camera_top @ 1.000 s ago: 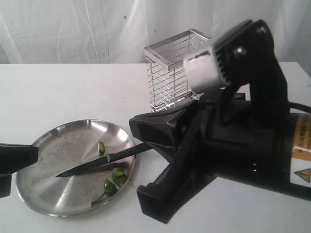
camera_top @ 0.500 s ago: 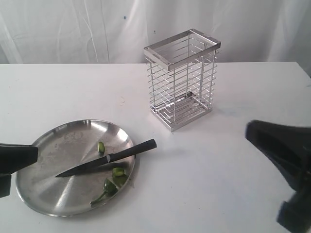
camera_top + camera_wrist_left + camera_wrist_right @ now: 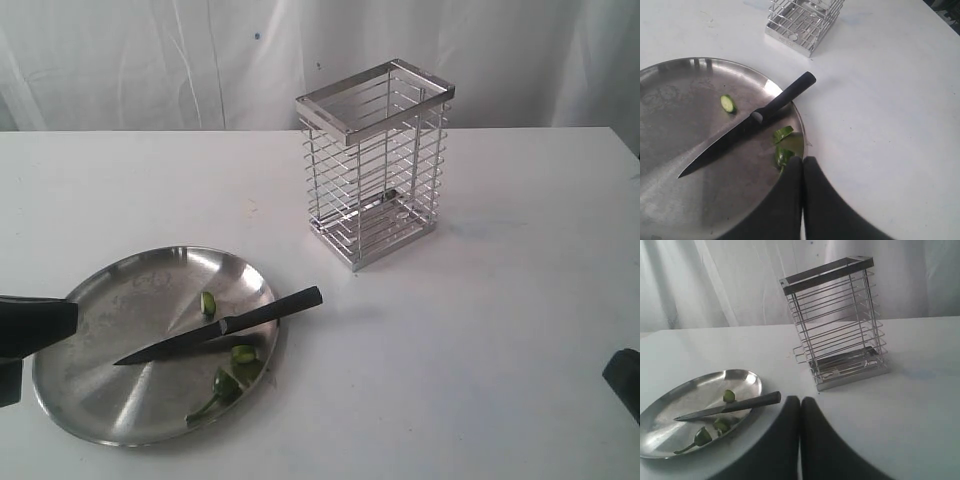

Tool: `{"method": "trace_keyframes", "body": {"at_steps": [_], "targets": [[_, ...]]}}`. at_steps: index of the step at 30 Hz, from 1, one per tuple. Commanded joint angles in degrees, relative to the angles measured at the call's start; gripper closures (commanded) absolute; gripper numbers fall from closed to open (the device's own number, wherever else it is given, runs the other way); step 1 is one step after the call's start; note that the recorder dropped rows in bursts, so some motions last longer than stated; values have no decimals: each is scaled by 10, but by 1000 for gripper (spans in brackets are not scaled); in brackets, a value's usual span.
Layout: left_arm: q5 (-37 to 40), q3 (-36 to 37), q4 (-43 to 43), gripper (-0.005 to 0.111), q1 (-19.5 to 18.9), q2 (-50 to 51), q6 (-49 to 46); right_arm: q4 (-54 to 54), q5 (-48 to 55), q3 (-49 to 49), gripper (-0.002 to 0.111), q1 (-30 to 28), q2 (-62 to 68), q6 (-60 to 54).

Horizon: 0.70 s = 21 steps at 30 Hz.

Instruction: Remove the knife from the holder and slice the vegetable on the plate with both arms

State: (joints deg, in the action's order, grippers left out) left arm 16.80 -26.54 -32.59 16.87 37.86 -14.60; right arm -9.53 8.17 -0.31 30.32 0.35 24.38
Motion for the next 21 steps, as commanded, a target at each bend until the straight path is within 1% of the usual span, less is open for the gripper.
{"method": "trace_keyframes", "body": {"at_steps": [1,12,14,15,17,19,21], "targets": [[7,4,-8,107,4,-4,2,-1,7,3,108,-3,-3,3],[6,4,-8,107,4,-4,2,-1,9,3,108,-3,-3,3],[-10,14,-8,107,6,-5,2,-1,9,3,108,-3,-3,3],[-27,23,7,107,8,-10,2,-1,9,3,108,-3,-3,3],[-55,44,108,107,23,-36,6,-1,9,3,108,-3,-3,3],[-115,72,194,107,39,-73,24,-1,9,3,108,-3,-3,3],[-168,103,233,107,44,-110,29,-1,9,3,108,-3,-3,3]]}}
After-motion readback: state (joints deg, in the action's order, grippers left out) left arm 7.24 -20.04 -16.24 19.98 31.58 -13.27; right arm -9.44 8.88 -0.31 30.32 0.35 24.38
